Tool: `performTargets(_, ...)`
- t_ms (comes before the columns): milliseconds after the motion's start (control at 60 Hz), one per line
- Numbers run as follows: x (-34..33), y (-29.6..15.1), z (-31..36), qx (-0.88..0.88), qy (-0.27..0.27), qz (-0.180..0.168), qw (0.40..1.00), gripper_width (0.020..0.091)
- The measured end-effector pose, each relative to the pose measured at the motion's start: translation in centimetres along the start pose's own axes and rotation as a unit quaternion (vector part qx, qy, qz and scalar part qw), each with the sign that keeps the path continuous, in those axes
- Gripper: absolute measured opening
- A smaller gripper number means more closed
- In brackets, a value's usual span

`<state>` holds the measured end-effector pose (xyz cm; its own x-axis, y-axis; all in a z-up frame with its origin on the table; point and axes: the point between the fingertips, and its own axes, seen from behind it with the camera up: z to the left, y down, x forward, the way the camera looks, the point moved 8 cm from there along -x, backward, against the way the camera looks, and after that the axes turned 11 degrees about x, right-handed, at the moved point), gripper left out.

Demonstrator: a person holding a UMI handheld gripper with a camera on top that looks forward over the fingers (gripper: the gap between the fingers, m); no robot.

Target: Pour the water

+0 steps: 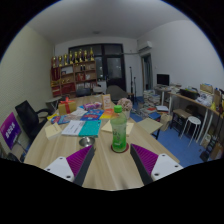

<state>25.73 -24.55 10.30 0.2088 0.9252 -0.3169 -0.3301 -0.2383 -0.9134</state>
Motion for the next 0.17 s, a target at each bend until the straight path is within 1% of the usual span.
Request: performTargets(167, -10.3, 0.2, 3.9, 0.015, 0.016, -0.003, 1.0, 0.0829)
